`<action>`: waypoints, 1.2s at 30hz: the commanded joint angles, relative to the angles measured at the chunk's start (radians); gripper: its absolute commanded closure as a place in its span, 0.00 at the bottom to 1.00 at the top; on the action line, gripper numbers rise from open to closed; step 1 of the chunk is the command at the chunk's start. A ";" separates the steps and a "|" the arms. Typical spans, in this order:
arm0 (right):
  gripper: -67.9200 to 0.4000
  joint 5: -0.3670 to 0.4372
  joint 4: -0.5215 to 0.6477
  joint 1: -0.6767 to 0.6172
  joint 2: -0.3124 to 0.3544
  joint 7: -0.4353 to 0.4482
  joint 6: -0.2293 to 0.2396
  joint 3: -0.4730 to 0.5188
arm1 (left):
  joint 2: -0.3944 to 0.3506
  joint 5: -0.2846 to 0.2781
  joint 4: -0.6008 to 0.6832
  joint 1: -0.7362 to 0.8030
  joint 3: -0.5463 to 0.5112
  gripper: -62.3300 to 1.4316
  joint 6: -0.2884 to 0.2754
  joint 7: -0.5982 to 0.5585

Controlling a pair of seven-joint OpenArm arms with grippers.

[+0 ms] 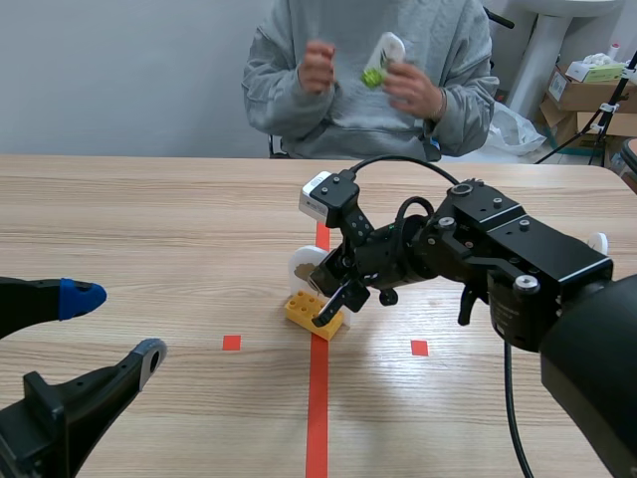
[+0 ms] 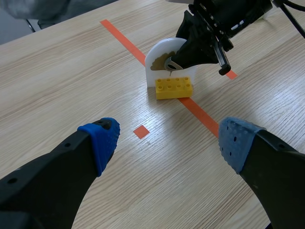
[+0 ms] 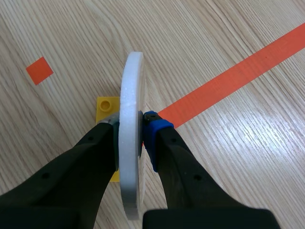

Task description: Do the leaf sorting experiment

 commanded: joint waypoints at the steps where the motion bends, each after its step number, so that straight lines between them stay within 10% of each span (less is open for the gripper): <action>1: 0.97 0.013 0.028 0.015 0.003 0.000 0.000 0.009 | 0.008 -0.010 0.018 -0.003 0.001 0.27 0.002 -0.012; 15: 0.97 0.158 0.386 -0.141 0.121 -0.226 -0.267 0.315 | 0.008 -0.010 0.018 -0.003 0.001 0.27 0.002 -0.006; 36: 0.97 0.248 0.484 -0.509 0.169 -0.246 -0.377 0.870 | 0.008 -0.010 0.018 -0.003 0.001 0.27 0.001 -0.006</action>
